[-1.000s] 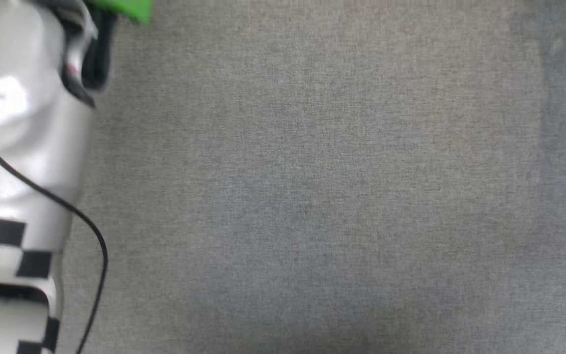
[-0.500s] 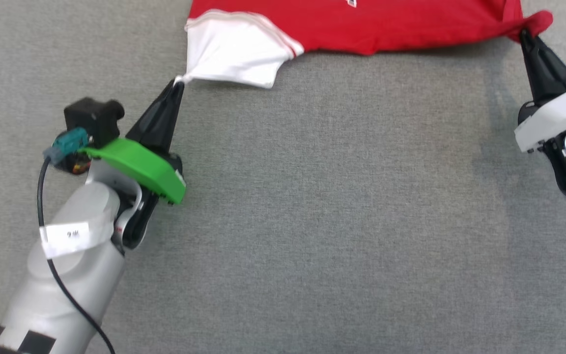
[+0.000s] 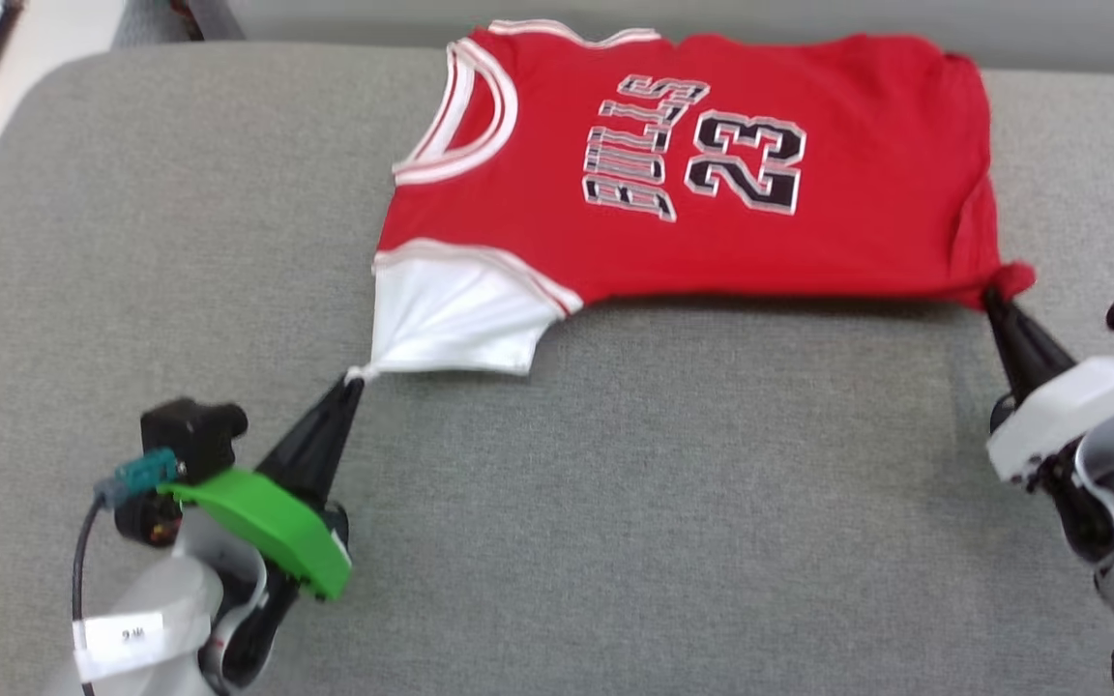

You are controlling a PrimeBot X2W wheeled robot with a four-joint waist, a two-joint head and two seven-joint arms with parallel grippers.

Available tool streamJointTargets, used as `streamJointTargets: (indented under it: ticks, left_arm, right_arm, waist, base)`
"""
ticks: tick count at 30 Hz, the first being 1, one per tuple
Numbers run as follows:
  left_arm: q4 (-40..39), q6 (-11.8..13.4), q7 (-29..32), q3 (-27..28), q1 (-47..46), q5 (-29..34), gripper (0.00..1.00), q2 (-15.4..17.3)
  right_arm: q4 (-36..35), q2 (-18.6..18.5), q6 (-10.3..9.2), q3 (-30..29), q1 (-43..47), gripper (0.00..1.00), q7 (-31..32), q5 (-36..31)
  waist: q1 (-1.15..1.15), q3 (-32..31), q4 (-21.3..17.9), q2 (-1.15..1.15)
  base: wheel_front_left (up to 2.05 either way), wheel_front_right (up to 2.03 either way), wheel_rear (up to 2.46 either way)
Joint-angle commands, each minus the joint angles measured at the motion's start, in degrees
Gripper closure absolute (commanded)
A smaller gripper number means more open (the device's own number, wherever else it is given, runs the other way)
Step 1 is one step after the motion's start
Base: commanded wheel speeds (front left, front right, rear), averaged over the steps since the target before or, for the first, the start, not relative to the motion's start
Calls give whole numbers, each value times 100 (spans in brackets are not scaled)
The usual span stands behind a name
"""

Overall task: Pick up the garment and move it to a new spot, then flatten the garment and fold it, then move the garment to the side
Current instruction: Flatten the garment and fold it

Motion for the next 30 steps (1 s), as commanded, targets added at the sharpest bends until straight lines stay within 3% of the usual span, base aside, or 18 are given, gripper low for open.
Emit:
streamJointTargets:
  ticks: [1, 12, 24, 30]
  left_arm:
    - [-124, 26, 74, -33, 239, -63, 100, 124]
    - [-1381, 189, 930, -372, 1508, -374, 100, 737]
    - [-2352, 128, 1649, -755, 2464, -911, 100, 1298]
    - [-2711, 351, 1712, -670, 2864, -1045, 100, 1622]
  right_arm:
    - [-106, -46, -11, 53, 213, 100, 28, 168]
    - [-651, -375, -11, 239, 1488, 100, 187, 953]
    - [-1464, -809, -11, 248, 2826, 100, 576, 1440]
    - [-2183, -1035, -11, 59, 3605, 100, 687, 1662]
  waist:
    - [1, -365, 87, 0]
    - [1, -1083, 149, 0]
    - [1, -1556, 72, 0]
    - [1, -1615, 49, 0]
  base:
    - [0, 0, 0]
    - [0, 0, 0]
    - [0, 0, 0]
    - [0, 0, 0]
